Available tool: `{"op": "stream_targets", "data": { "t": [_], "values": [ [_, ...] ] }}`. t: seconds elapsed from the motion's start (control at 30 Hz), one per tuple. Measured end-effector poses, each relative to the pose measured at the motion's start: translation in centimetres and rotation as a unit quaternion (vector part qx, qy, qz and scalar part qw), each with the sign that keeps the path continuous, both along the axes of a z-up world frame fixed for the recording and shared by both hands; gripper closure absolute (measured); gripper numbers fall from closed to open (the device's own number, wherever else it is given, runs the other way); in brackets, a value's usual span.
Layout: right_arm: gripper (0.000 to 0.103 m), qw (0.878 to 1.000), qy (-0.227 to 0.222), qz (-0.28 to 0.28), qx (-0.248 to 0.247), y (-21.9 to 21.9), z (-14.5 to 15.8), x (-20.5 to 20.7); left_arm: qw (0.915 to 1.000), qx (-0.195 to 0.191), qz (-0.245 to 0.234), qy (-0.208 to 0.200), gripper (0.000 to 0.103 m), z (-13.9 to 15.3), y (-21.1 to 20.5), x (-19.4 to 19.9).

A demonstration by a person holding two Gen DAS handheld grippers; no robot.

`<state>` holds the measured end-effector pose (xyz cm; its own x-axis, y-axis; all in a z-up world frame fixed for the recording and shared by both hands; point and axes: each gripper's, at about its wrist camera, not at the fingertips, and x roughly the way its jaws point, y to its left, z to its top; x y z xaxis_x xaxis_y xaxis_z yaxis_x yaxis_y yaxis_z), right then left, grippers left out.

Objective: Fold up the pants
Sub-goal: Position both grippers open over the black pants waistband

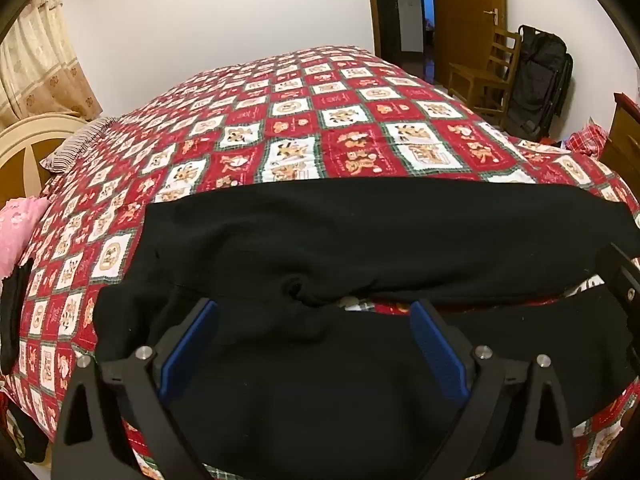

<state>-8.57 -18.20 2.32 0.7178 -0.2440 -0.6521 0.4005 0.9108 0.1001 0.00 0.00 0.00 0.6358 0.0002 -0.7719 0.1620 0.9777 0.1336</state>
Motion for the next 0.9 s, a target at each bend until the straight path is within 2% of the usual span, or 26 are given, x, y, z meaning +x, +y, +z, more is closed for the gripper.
{"op": "stream_targets", "data": {
  "t": [0.9],
  "values": [
    [0.001,1.0,0.003,0.001,0.004,-0.04,-0.22,0.07,1.0,0.0,0.001,0.001,0.005,-0.06,-0.01,-0.19]
  ]
}}
